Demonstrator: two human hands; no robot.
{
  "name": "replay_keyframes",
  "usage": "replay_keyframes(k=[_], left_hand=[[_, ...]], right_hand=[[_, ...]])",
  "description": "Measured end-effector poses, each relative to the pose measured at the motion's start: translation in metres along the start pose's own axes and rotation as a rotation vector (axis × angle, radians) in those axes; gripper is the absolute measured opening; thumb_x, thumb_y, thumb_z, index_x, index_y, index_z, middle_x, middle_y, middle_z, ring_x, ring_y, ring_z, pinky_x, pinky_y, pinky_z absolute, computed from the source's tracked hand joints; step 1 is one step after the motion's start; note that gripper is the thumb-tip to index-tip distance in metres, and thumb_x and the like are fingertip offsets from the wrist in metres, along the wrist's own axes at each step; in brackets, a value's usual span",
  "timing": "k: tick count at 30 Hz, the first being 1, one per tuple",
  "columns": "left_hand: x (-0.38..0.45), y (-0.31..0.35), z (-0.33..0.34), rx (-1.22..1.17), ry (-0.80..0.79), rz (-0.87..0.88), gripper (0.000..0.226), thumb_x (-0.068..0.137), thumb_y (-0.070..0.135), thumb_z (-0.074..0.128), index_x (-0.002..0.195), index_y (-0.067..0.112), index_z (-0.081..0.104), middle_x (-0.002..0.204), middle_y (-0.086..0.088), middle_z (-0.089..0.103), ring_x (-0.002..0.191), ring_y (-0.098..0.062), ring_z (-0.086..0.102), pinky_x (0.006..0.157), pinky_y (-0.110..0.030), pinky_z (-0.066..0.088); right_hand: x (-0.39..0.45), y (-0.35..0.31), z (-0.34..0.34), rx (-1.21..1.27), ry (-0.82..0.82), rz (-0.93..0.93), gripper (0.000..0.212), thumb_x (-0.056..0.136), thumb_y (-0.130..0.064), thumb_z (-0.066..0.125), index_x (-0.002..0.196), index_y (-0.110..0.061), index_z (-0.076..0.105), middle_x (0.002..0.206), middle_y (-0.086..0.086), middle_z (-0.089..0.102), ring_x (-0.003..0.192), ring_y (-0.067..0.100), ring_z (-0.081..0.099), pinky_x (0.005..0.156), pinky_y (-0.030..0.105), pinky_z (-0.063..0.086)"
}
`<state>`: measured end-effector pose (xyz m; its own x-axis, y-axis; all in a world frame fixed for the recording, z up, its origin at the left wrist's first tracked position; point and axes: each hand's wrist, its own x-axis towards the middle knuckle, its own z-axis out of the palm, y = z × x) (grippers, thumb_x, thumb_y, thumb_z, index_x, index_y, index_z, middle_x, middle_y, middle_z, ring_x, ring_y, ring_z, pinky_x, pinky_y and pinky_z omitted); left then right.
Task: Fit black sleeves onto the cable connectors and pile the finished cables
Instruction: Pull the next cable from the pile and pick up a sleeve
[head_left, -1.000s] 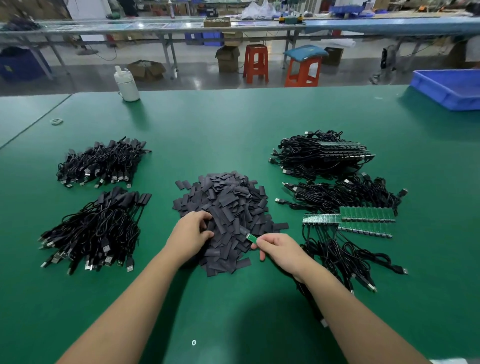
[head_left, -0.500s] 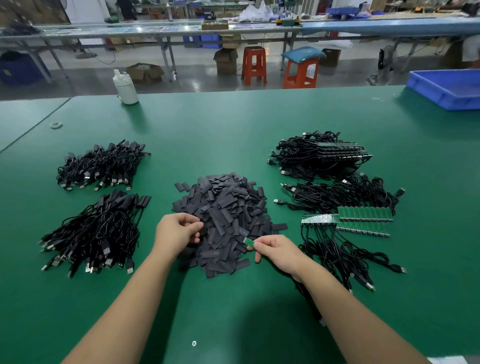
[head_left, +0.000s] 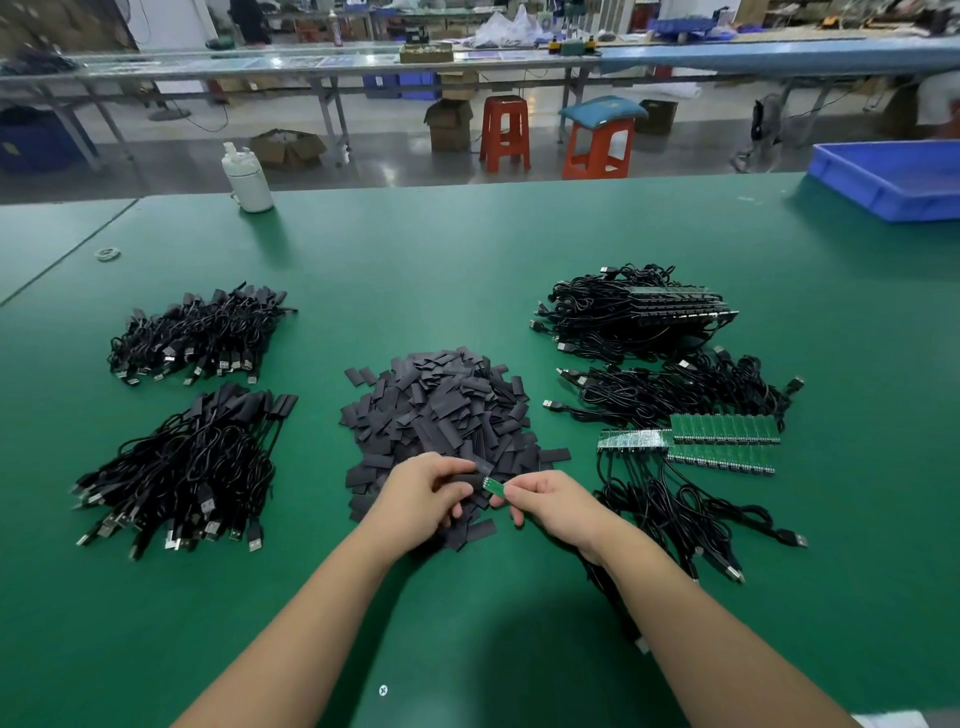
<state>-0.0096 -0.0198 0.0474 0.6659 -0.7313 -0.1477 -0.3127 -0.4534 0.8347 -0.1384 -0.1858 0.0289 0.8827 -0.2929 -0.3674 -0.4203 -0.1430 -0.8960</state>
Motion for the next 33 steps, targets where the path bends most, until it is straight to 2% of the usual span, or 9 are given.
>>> replay_keyframes(k=[3, 6, 10, 12, 13, 16, 19, 24, 33], left_hand=[[-0.002, 0.001, 0.003, 0.217, 0.022, 0.122, 0.031, 0.093, 0.016, 0.065, 0.123, 0.022, 0.067, 0.087, 0.007, 0.057, 0.060, -0.007, 0.062, 0.069, -0.023, 0.052], [-0.005, 0.001, 0.003, 0.166, 0.033, 0.161, 0.025, 0.094, 0.017, 0.062, 0.111, 0.033, 0.071, 0.072, 0.010, 0.065, 0.053, -0.007, 0.062, 0.062, -0.014, 0.047], [-0.005, -0.002, 0.004, 0.005, 0.041, 0.096, 0.026, 0.095, 0.018, 0.061, 0.095, 0.041, 0.072, 0.071, 0.012, 0.070, 0.043, -0.009, 0.057, 0.051, -0.014, 0.044], [-0.004, -0.004, 0.003, -0.040, 0.043, 0.078, 0.024, 0.096, 0.019, 0.062, 0.097, 0.040, 0.074, 0.060, 0.012, 0.065, 0.043, -0.006, 0.051, 0.050, -0.014, 0.042], [-0.003, -0.005, 0.003, -0.077, 0.044, 0.072, 0.023, 0.096, 0.019, 0.062, 0.098, 0.039, 0.074, 0.056, 0.011, 0.063, 0.043, -0.006, 0.049, 0.049, -0.014, 0.041], [-0.005, -0.007, 0.001, -0.158, 0.049, 0.042, 0.020, 0.096, 0.023, 0.062, 0.100, 0.037, 0.075, 0.051, 0.006, 0.058, 0.043, -0.007, 0.046, 0.048, -0.016, 0.038], [-0.006, -0.008, -0.001, -0.115, 0.066, 0.049, 0.018, 0.095, 0.024, 0.064, 0.100, 0.037, 0.075, 0.062, 0.006, 0.060, 0.050, -0.003, 0.050, 0.053, -0.016, 0.041], [-0.008, -0.011, -0.007, 0.067, 0.023, 0.113, 0.025, 0.091, 0.023, 0.069, 0.115, 0.030, 0.072, 0.097, 0.012, 0.063, 0.089, 0.006, 0.058, 0.078, -0.004, 0.037], [-0.012, -0.012, -0.008, 0.157, 0.084, 0.194, 0.028, 0.087, 0.018, 0.073, 0.111, 0.032, 0.074, 0.097, 0.022, 0.066, 0.094, 0.006, 0.059, 0.082, -0.006, 0.039]], right_hand=[[0.000, -0.002, -0.001, 0.016, 0.000, 0.006, 0.029, 0.102, -0.029, 0.052, 0.096, -0.017, 0.076, 0.062, -0.008, 0.058, 0.046, -0.006, 0.047, 0.062, 0.019, 0.030], [0.000, 0.000, -0.004, 0.016, -0.023, 0.008, 0.029, 0.102, -0.030, 0.052, 0.097, -0.015, 0.076, 0.063, -0.008, 0.060, 0.043, -0.004, 0.045, 0.053, 0.015, 0.031], [0.002, 0.006, -0.004, -0.018, -0.011, -0.002, 0.035, 0.098, -0.031, 0.059, 0.081, -0.003, 0.071, 0.070, -0.027, 0.068, 0.062, -0.015, 0.056, 0.069, 0.022, 0.035], [0.005, 0.006, -0.003, 0.032, 0.001, -0.004, 0.024, 0.097, -0.028, 0.063, 0.084, -0.013, 0.077, 0.082, -0.022, 0.072, 0.079, -0.013, 0.061, 0.081, 0.021, 0.039], [0.005, 0.006, -0.002, 0.065, 0.001, -0.006, 0.017, 0.097, -0.027, 0.063, 0.093, -0.021, 0.079, 0.079, -0.017, 0.071, 0.074, -0.009, 0.060, 0.080, 0.019, 0.040], [0.006, 0.006, -0.002, 0.092, 0.009, 0.026, 0.018, 0.099, -0.029, 0.060, 0.104, -0.032, 0.078, 0.074, -0.012, 0.065, 0.052, -0.001, 0.045, 0.056, 0.014, 0.036], [0.008, 0.005, -0.005, 0.173, -0.014, 0.070, 0.018, 0.098, -0.023, 0.061, 0.107, -0.023, 0.077, 0.076, -0.009, 0.066, 0.050, 0.003, 0.038, 0.044, 0.017, 0.031], [0.010, 0.002, -0.008, 0.318, -0.062, 0.096, 0.015, 0.092, -0.008, 0.069, 0.106, -0.012, 0.074, 0.084, 0.003, 0.075, 0.066, 0.009, 0.064, 0.058, 0.020, 0.053], [0.009, 0.001, -0.004, 0.352, -0.037, 0.105, 0.014, 0.088, -0.008, 0.073, 0.102, -0.007, 0.072, 0.085, 0.009, 0.077, 0.074, 0.014, 0.073, 0.063, 0.021, 0.057]])
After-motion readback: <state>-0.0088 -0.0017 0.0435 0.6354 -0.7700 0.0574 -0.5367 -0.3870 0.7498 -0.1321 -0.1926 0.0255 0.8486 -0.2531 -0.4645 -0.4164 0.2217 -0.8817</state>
